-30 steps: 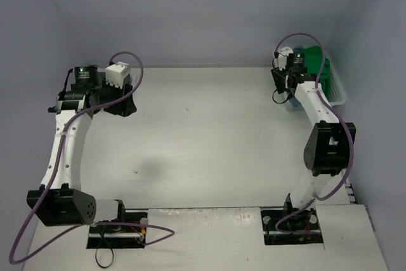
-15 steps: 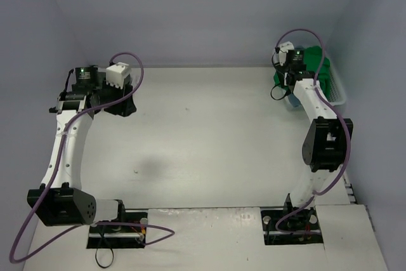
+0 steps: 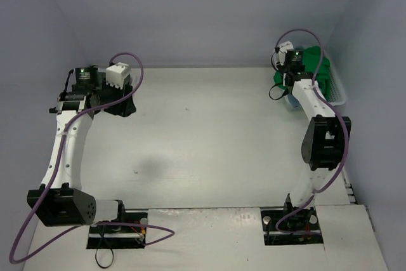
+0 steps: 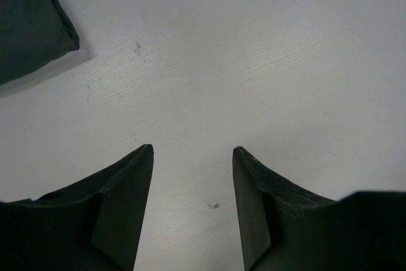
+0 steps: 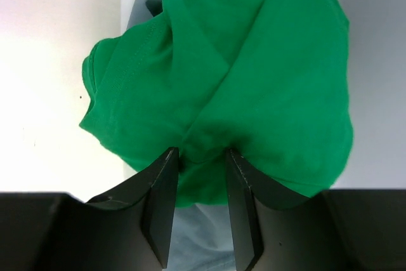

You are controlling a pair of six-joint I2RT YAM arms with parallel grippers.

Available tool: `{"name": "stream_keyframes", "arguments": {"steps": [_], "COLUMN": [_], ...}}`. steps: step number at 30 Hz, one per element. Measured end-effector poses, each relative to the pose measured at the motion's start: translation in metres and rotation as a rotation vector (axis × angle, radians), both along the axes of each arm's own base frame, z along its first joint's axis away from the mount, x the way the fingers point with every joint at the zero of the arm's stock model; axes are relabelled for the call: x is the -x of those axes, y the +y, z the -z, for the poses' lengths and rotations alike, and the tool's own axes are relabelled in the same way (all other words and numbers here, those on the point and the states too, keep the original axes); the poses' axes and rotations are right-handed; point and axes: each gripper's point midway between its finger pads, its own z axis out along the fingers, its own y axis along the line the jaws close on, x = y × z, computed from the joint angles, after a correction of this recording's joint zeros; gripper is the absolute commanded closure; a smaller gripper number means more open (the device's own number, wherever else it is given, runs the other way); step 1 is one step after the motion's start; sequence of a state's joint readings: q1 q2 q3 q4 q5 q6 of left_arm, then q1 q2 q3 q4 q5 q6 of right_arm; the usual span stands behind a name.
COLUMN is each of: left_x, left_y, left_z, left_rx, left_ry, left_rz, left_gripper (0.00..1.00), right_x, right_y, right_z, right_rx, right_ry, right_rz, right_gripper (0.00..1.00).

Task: Fold and stack the t-shirts
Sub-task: Grab crumpled tshirt from bin with the right arm

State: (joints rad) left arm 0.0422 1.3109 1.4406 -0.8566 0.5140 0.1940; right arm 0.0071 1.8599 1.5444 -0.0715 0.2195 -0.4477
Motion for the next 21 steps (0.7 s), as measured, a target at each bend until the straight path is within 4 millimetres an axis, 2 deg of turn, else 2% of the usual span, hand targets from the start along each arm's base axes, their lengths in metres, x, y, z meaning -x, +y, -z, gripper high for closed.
{"name": "stream_keyframes", "arguments": {"steps": [3, 7, 9, 12, 13, 16, 21], "left_x": [0.000, 0.000, 0.000, 0.000, 0.000, 0.000, 0.000], "left_y": [0.000, 0.000, 0.000, 0.000, 0.000, 0.000, 0.000], "left_z": [0.000, 0.000, 0.000, 0.000, 0.000, 0.000, 0.000], "left_rx": [0.000, 0.000, 0.000, 0.000, 0.000, 0.000, 0.000], "left_ry": [0.000, 0.000, 0.000, 0.000, 0.000, 0.000, 0.001], "left_rz": [0.000, 0.000, 0.000, 0.000, 0.000, 0.000, 0.000], "left_gripper": [0.52, 0.52, 0.52, 0.52, 0.52, 0.52, 0.52], "right_x": [-0.003, -0.006, -0.007, -0.007, -0.008, -0.009, -0.009], "right_y": [-0.001, -0.002, -0.002, -0.003, -0.004, -0.004, -0.005], "right_z": [0.008, 0.022, 0.028, 0.032, 0.031, 0.030, 0.029], "right_rx": [0.009, 0.018, 0.021, 0.029, 0.029, 0.031, 0.036], "right_ry": [0.009, 0.032, 0.042, 0.051, 0.049, 0.042, 0.040], "right_rz": [0.002, 0.001, -0.001, -0.002, 0.000, 0.004, 0.009], "right_gripper": [0.68, 0.57, 0.57, 0.75, 0.86, 1.00, 1.00]}}
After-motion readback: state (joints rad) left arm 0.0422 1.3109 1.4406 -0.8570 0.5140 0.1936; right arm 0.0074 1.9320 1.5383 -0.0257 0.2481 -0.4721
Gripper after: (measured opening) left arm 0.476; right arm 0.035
